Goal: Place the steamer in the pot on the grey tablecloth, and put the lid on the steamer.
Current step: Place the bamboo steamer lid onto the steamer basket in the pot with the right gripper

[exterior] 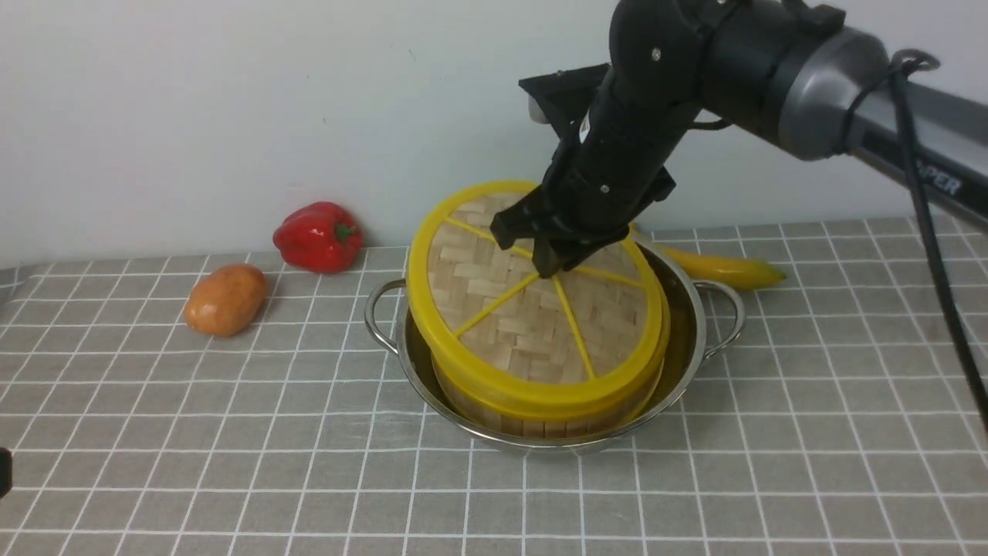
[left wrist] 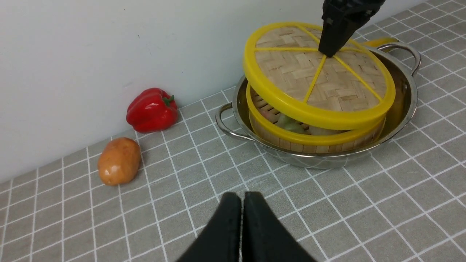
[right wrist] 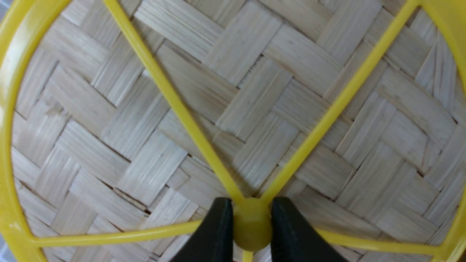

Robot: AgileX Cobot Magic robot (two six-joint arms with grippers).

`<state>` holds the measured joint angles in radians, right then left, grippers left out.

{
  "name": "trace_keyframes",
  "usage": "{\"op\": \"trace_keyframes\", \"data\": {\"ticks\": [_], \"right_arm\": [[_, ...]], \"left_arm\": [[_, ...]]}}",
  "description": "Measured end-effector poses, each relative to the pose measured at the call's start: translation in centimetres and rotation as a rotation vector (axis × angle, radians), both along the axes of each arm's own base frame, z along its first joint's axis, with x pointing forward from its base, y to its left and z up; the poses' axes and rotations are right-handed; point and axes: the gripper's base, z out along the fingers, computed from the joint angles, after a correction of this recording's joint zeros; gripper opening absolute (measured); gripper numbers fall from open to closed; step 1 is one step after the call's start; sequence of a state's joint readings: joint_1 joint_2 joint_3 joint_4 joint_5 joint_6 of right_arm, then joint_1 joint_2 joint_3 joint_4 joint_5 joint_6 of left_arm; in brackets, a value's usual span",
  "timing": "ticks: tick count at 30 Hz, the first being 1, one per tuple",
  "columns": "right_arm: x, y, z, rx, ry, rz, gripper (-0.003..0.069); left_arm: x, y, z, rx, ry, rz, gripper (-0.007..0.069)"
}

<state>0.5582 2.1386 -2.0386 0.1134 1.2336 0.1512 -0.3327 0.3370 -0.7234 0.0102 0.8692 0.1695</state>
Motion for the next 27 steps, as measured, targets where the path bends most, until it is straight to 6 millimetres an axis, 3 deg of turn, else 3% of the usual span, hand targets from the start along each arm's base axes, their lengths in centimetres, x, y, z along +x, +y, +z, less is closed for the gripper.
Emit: {"op": "trace_keyframes", "data": {"ticks": [7,15,27], "right_arm": [[0.4,-0.2,-0.6,-0.044,-0.015,0.000,0.0148],[1.1,0.1,-3.0,-0.087,0.016,0.005,0.0148],[1.2,0.1,-2.9,-0.101,0.000,0.042,0.0148]], "left_arm": [[0.0,0.0,0.0,0.003,-0.001,-0.001,0.0001],[0.0,0.0,0.0,0.003,-0.001,-0.001,0.0001],[0.0,0.0,0.0,0.003,-0.001,-0.001,0.0001]]}}
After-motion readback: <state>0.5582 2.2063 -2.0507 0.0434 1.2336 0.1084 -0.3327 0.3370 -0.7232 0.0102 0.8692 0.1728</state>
